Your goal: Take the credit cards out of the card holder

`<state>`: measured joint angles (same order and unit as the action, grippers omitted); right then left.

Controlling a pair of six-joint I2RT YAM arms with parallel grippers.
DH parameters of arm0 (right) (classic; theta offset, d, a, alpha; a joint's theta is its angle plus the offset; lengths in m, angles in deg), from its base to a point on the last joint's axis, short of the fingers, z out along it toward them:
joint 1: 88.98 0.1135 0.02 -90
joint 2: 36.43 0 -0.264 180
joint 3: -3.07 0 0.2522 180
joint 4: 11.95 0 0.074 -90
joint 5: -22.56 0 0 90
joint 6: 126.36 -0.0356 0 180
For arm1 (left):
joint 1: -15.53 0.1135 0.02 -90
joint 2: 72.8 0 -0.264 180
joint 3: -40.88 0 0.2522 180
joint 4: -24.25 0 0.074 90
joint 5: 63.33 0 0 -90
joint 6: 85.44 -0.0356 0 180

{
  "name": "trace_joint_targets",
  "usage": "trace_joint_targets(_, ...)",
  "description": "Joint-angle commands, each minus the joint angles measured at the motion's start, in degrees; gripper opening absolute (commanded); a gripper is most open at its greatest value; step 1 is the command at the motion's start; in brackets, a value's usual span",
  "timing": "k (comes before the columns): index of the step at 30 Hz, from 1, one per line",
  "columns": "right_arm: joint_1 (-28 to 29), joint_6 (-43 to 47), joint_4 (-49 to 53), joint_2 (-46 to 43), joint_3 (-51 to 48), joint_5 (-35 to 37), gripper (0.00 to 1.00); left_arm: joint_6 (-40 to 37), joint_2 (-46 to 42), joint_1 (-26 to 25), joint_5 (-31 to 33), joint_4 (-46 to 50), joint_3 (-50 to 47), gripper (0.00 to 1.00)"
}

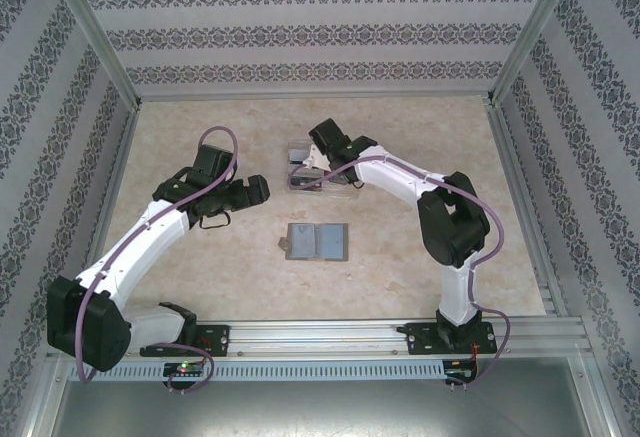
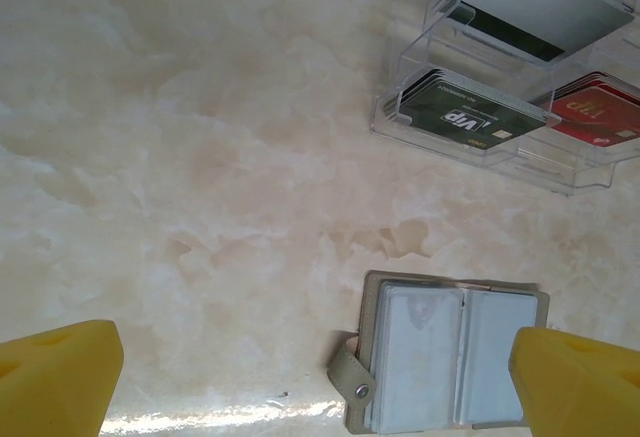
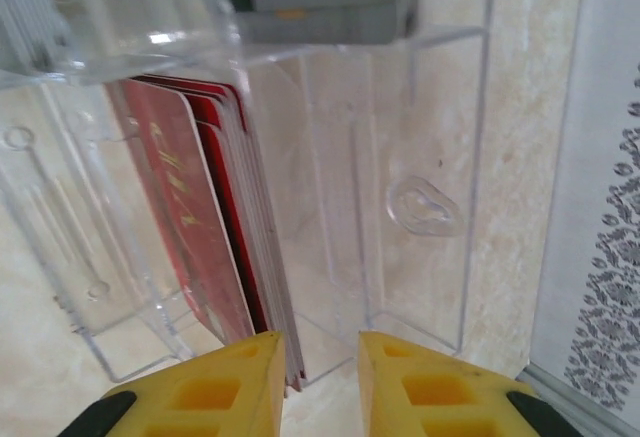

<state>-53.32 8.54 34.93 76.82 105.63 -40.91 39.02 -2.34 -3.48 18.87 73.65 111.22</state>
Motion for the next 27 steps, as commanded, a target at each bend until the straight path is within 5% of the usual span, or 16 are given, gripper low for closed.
trace_joint_targets(1, -0.8, -2.7, -0.5, 1.8, 2.1, 2.7, 0.28, -0.9, -1.4, 0.9, -0.9, 1.6, -1.2, 1.0)
trace_joint_targets(16, -2.0, -9.2, -0.4, 0.3, 3.7, 5.0, 0.32, -0.6, -4.4, 1.1, -2.0, 2.2, -2.7, 1.0)
trace_joint_targets(27, -1.3, -32.2, 0.8, -11.7, -1.4, 5.6, 0.21, 1.7, -3.9, 1.0, -8.5, -2.9, -5.7, 0.99)
